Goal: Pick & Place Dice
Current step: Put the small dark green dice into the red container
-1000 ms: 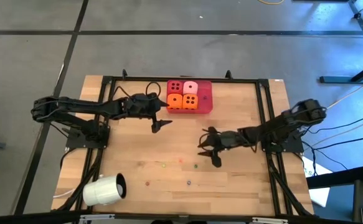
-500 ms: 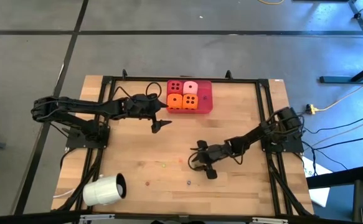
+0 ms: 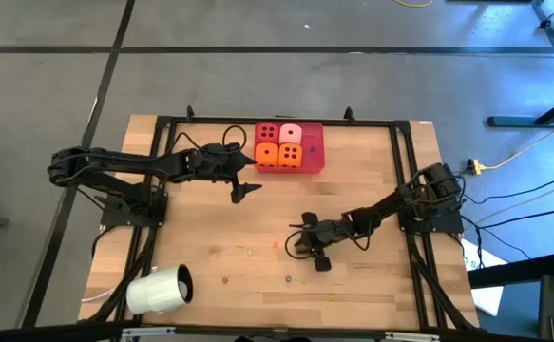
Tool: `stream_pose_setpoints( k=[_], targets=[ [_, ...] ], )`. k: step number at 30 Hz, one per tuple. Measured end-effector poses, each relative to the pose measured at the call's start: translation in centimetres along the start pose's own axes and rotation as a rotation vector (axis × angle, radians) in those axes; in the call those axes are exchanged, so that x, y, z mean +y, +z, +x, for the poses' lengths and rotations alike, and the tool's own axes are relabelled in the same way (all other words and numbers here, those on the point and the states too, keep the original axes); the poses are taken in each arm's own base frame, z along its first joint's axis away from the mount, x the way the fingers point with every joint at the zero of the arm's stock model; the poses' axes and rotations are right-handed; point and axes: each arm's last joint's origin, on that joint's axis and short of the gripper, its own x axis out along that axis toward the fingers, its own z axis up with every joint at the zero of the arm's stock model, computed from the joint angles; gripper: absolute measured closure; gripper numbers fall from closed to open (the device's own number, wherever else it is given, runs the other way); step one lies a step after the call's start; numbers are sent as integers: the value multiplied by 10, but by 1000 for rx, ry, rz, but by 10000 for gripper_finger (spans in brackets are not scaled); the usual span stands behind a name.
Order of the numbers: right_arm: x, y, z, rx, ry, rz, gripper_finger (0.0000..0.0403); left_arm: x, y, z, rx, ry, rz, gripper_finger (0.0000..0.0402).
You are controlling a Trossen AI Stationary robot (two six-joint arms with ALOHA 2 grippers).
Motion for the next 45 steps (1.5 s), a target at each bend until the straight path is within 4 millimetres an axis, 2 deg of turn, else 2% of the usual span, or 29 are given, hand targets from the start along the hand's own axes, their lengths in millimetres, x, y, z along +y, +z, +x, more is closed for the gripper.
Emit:
stream_pose_setpoints(
  k=[7,12,14,17,21,25,29,33,36,40,43,45],
  targets=[
    [0,0,0,-3,-2,0,348,0,0,0,0,0,0,2],
    [-2,8,-5,-1,14,-41,338,0,0,0,0,0,0,2],
    [-5,19,-12,-23,-2,-54,331,0,0,0,0,0,0,2],
    [-15,42,-32,-36,-111,-61,338,0,0,0,0,0,0,2],
    [-33,70,-70,-30,-305,-157,352,0,0,0,4,0,0,2],
    [-64,89,-111,-18,-553,-227,352,0,-1,0,15,1,0,2],
    [-105,88,-137,20,-686,-170,343,0,-2,0,16,1,1,2],
    [-151,75,-151,28,-686,-44,343,0,-2,0,17,0,1,2],
    [-177,61,-152,39,-629,49,347,0,-1,0,14,0,1,2],
    [-203,44,-145,102,-658,95,342,0,-1,0,12,-1,1,2],
    [-217,33,-137,120,-671,116,331,0,-1,0,11,-5,1,2],
    [-222,25,-129,142,-599,102,324,0,-1,0,9,-4,1,2]
  ],
)
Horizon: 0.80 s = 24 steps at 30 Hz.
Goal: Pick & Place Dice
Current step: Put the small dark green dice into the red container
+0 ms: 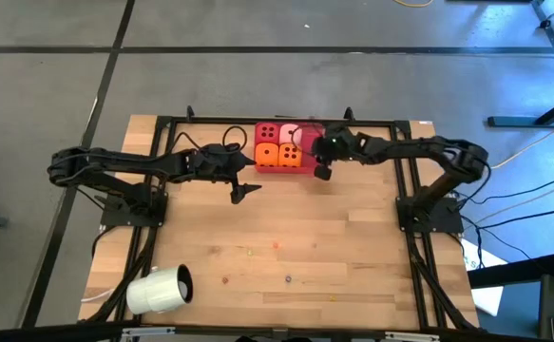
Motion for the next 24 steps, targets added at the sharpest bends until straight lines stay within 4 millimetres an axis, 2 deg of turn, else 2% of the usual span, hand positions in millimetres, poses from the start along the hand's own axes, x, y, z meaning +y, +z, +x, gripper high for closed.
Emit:
stream_pose_setpoints(
  k=[3,7,18,24],
  targets=[
    [2,-8,13,20,87,-39,309,0,0,0,0,-2,0,2],
    [1,-7,21,32,73,-35,280,0,0,0,0,-2,0,2],
    [-11,25,13,47,58,-33,200,0,0,0,0,-3,1,2],
    [-14,32,11,41,55,-9,186,0,1,0,-11,5,41,2]
  ],
)
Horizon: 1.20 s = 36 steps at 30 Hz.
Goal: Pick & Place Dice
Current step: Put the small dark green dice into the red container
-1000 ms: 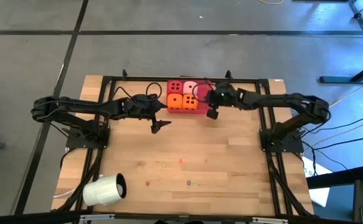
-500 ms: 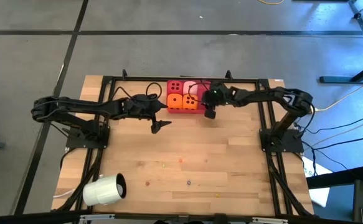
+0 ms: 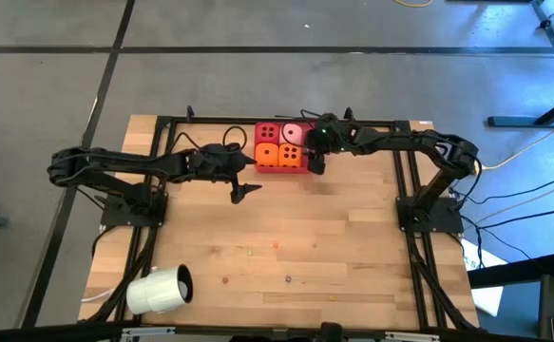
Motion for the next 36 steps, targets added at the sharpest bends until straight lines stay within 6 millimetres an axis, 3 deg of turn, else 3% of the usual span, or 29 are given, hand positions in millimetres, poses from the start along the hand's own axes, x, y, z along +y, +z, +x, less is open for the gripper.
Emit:
stream_pose_setpoints(
  k=[9,21,27,36],
  targets=[
    [0,0,0,1,0,-27,215,0,0,0,-4,6,47,2],
    [-1,1,0,-9,-5,-108,216,0,0,0,-5,7,41,2],
    [-5,0,0,-13,-18,-200,215,13,7,-3,-70,102,-237,2],
    [-8,-3,-1,7,-8,-66,215,16,5,-3,-65,121,-274,2]
  ],
)
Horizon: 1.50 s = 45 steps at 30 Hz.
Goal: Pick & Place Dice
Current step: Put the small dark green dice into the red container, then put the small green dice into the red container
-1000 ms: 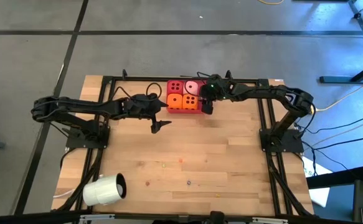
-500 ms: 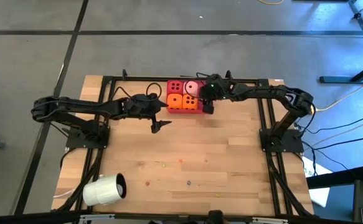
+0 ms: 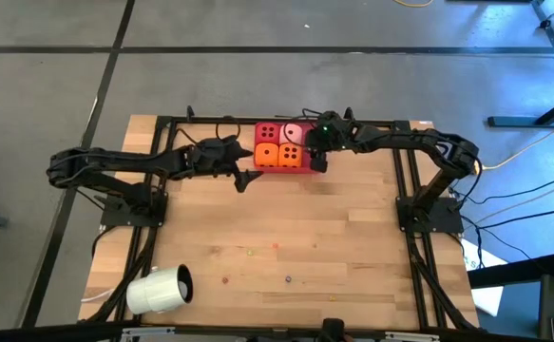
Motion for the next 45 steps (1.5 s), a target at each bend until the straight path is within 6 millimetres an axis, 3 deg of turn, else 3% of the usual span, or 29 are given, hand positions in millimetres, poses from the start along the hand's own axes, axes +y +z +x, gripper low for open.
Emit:
stream_pose_setpoints(
  k=[6,14,19,26,35,45],
  targets=[
    [-1,-1,0,10,1,122,215,0,0,0,0,-1,1,2],
    [-2,-4,0,26,6,47,215,0,0,0,0,-1,1,2],
    [-18,-16,-2,114,-91,33,215,0,0,0,1,-1,1,2],
    [-42,-36,-7,182,-103,199,215,0,0,0,0,-1,1,2],
    [-44,-32,-6,113,-109,317,215,0,0,0,0,0,1,2],
    [-45,-31,-6,106,-109,316,215,0,0,0,0,0,1,2]
  ],
)
